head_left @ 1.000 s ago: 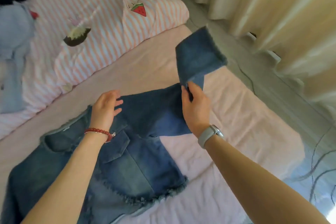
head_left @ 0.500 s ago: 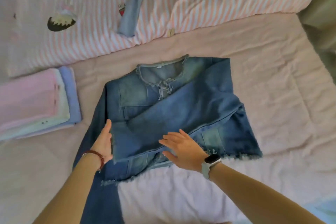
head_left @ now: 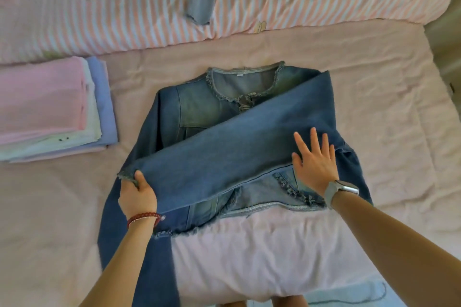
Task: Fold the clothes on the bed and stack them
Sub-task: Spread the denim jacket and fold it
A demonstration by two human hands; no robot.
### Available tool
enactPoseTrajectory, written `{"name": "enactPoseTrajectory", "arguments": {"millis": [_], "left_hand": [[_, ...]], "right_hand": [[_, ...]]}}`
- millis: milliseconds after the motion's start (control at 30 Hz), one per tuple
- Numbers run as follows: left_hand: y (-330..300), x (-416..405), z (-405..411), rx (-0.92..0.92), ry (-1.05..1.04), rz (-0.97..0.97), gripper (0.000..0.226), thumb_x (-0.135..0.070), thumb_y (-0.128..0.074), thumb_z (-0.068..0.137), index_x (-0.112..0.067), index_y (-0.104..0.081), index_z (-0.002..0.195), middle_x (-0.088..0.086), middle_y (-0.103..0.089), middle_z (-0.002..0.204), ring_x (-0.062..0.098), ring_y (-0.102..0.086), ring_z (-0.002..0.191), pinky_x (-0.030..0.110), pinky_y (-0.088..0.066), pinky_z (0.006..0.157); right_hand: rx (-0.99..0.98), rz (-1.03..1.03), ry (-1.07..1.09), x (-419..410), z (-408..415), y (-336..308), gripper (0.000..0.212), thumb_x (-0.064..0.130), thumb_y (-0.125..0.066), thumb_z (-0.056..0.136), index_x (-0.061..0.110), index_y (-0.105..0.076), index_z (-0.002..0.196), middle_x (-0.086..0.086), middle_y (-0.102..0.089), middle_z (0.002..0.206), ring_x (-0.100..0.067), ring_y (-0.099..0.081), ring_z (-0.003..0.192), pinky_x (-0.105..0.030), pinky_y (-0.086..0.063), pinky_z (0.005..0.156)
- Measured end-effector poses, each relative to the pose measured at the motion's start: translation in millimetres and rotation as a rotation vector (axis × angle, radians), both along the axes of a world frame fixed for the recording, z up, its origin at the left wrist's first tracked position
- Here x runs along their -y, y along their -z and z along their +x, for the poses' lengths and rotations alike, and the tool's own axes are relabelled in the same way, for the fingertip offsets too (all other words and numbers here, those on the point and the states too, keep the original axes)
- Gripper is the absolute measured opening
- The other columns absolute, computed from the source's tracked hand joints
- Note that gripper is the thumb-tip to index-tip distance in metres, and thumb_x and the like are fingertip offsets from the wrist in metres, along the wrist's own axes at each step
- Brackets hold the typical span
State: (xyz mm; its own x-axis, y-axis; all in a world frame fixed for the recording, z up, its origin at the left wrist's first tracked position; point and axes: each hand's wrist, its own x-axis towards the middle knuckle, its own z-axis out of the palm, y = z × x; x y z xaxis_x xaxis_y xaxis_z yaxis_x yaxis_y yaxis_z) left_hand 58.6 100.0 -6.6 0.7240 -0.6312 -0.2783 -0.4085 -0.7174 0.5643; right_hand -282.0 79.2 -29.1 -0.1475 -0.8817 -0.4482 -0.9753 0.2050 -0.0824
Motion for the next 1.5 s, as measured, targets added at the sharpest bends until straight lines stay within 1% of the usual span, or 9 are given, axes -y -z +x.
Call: {"name": "enactPoseTrajectory", "arguments": {"millis": [167,400,567,700,800,967,1200,1333,1500], "left_hand": [[8.3,-10.4,15.9,-0.013,0.030,0.044,0.038,-0.020,-0.037,0.099,0.010,-0.052,0.115,0.031,-0.054,0.121,0.047,-0.048,0.112,0.043,-0.037,0.094],[-6.5,-10.9,4.3,-0.062,0.172,-0.027,0.032,-0.024,-0.036,0.100,0.004,-0.049,0.094,0.016,-0.055,0.078,0.040,-0.054,0.082,0.033,-0.032,0.068],[-32.3,-6.9,-34.7,-0.433,0.665,0.052,0.033,-0.031,-0.046,0.095,-0.032,-0.045,0.128,-0.020,-0.053,0.069,-0.008,-0.053,0.058,0.011,-0.043,0.058],[-33.2,-1.2,-43.0,-0.956,0.499,0.167,0.035,-0.030,-0.038,0.098,-0.027,-0.040,0.133,-0.007,-0.061,0.107,0.007,-0.060,0.096,0.026,-0.049,0.089],[-18.7,-8.3,-29.9,-0.725,0.287,0.056,0.018,-0.018,-0.042,0.098,-0.020,-0.053,0.112,0.006,-0.061,0.112,0.018,-0.059,0.101,0.032,-0.045,0.092],[1.7,-37.3,-24.4,-0.577,0.504,0.175,0.040,-0.017,-0.051,0.093,-0.018,-0.044,0.133,-0.003,-0.050,0.124,0.012,-0.054,0.105,0.022,-0.047,0.084],[10.6,-54.0,-65.7,0.014,1.011,0.013,0.047,-0.027,-0.051,0.091,-0.018,-0.044,0.137,0.014,-0.043,0.138,0.033,-0.040,0.125,0.044,-0.041,0.096],[25.6,-52.3,-72.9,0.151,1.199,0.331,0.060,-0.042,-0.036,0.096,-0.033,-0.009,0.148,0.006,0.007,0.157,0.033,0.006,0.143,0.051,-0.020,0.109],[41.9,-45.5,-70.5,0.185,1.278,0.462,0.062,-0.045,-0.029,0.097,-0.028,0.001,0.149,0.002,0.022,0.155,0.029,0.020,0.141,0.052,-0.002,0.114]], "right_hand": [[-0.012,0.156,0.020,9.6,0.0,14.9,0.059,0.041,-0.034,0.097,0.026,-0.010,0.149,-0.011,0.000,0.157,-0.037,-0.002,0.142,-0.050,-0.013,0.114],[0.016,0.139,-0.002,6.2,22.7,13.1,0.057,0.035,-0.035,0.097,0.027,-0.012,0.148,-0.009,-0.002,0.157,-0.036,-0.002,0.142,-0.056,-0.009,0.113],[0.514,-0.080,0.269,-4.1,64.9,-2.8,0.041,0.019,-0.039,0.098,0.009,-0.043,0.137,-0.014,-0.042,0.141,-0.032,-0.032,0.133,-0.037,-0.026,0.110],[0.950,0.106,0.472,-18.7,109.5,-22.9,0.047,0.036,-0.043,0.096,0.013,-0.042,0.138,0.001,-0.057,0.124,-0.019,-0.054,0.116,-0.025,-0.044,0.095],[0.948,0.283,0.549,-23.1,140.7,-17.6,0.065,0.043,-0.056,0.089,0.011,-0.035,0.141,0.001,-0.057,0.108,-0.017,-0.052,0.107,-0.028,-0.040,0.092],[0.670,0.119,0.367,-11.2,154.6,-15.7,0.020,0.015,-0.049,0.094,0.003,-0.056,0.109,-0.006,-0.056,0.087,-0.025,-0.050,0.079,-0.026,-0.036,0.065],[0.688,-0.251,-0.065,50.4,138.9,-49.6,0.028,0.020,-0.052,0.094,0.014,-0.056,0.121,-0.005,-0.057,0.116,-0.025,-0.056,0.102,-0.038,-0.046,0.085],[0.317,-0.259,0.033,49.0,124.3,-34.3,0.051,0.015,-0.051,0.092,0.014,-0.034,0.141,-0.013,-0.038,0.137,-0.031,-0.040,0.121,-0.045,-0.036,0.099],[0.236,-0.467,-0.376,-24.0,130.1,-15.5,0.044,-0.002,-0.065,0.074,0.002,-0.061,0.118,-0.022,-0.059,0.116,-0.037,-0.057,0.108,-0.051,-0.046,0.089]]}}
